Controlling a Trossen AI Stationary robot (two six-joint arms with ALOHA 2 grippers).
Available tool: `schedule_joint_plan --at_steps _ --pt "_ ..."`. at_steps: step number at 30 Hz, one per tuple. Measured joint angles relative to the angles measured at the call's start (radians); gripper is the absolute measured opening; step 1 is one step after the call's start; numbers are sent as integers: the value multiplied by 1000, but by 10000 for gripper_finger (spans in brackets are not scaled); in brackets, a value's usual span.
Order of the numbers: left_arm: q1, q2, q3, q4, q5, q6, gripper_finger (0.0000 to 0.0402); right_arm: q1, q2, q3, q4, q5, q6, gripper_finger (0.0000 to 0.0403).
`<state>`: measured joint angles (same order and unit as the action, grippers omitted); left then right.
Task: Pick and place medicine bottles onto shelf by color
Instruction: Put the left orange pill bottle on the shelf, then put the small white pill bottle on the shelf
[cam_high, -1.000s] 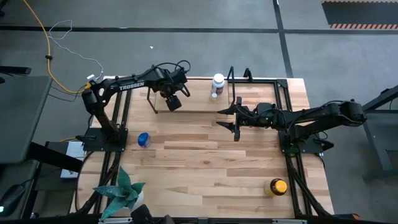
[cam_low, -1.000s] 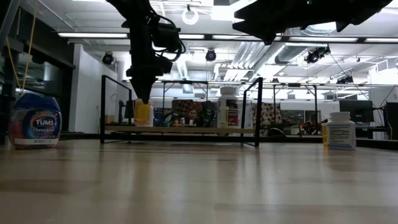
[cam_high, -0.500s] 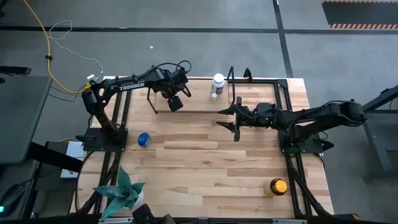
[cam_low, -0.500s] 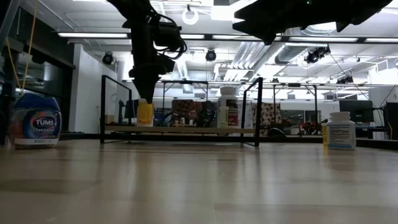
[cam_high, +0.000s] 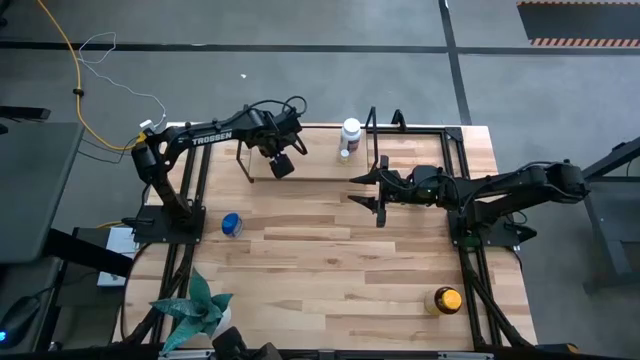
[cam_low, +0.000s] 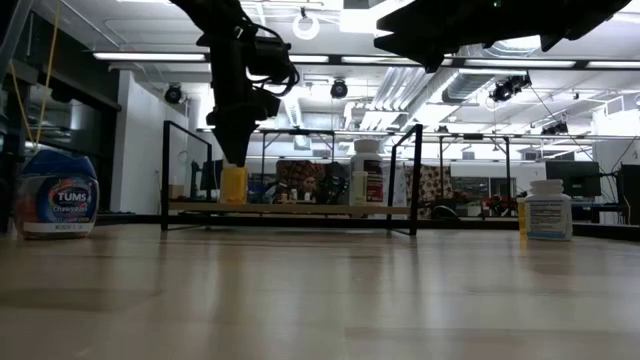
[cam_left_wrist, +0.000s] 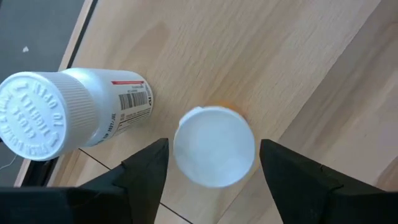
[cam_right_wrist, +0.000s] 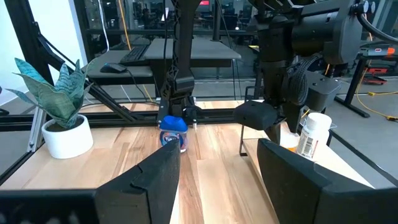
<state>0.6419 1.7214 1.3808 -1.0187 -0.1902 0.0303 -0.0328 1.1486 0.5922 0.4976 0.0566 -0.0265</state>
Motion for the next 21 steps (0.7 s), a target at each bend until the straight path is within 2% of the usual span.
schedule_joint_plan --at_steps 4,12,21 --pt "0 0 0 0 -4 7 260 0 0 0 0 0 0 206" --pt "0 -6 14 -11 -107 -1 264 0 0 0 0 0 0 206" --pt "-42 -112 95 15 -86 -64 264 0 0 0 0 0 0 206"
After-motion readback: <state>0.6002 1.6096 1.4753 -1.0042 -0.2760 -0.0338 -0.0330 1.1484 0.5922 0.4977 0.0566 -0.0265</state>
